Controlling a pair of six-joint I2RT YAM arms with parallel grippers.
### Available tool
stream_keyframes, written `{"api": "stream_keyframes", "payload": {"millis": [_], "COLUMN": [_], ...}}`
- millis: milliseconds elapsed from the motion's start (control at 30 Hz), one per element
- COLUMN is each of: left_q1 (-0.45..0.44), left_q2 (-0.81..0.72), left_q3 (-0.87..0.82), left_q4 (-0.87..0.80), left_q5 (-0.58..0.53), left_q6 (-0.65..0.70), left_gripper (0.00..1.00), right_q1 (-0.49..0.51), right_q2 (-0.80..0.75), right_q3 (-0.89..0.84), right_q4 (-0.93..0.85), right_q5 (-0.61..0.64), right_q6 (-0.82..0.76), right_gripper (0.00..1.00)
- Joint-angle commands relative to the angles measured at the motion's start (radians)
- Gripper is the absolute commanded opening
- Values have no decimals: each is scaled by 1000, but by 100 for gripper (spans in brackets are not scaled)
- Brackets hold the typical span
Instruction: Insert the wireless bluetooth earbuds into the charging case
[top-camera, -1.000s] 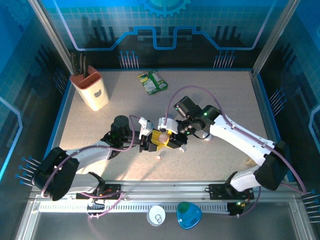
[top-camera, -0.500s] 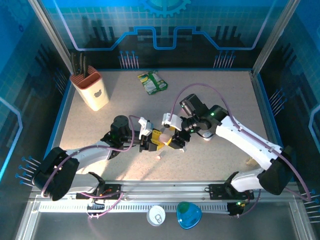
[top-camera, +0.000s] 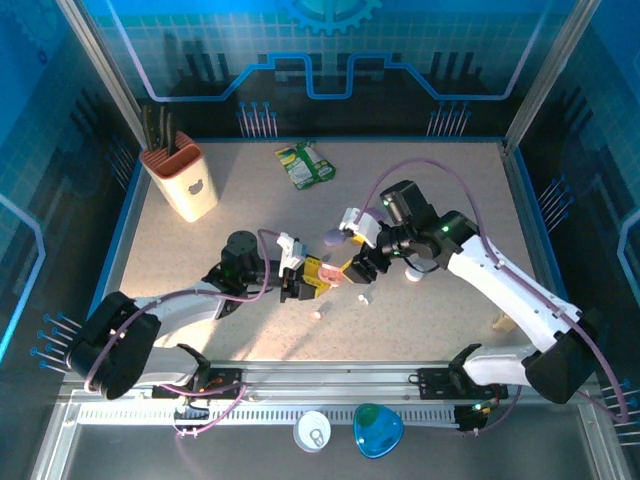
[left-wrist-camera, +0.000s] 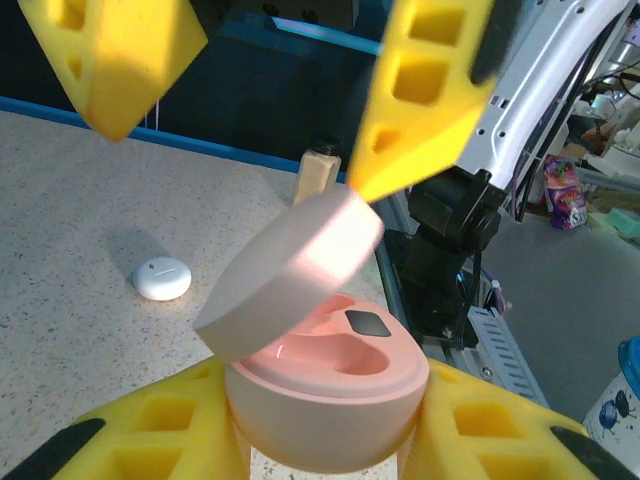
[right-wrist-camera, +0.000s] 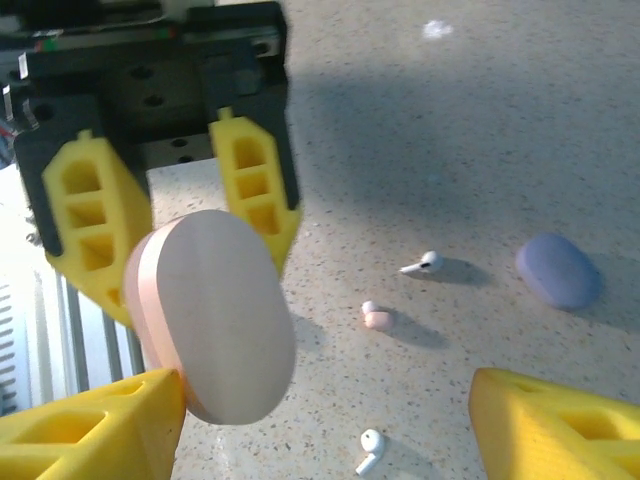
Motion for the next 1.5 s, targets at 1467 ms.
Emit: {"api": "stream_keyframes", "payload": {"millis": [1467], "left_q1": [137], "left_q2": [90], "left_q3": [-51], "left_q4": [605], "left_q5": [-184], "left_q6": [-244], "left_gripper": [35], "right_q1": [104], "right_q2": [167], "right_q3": [-587], "right_q4": [901], "right_q5": [248], "right_q6": [1442], "right_gripper": [49]}}
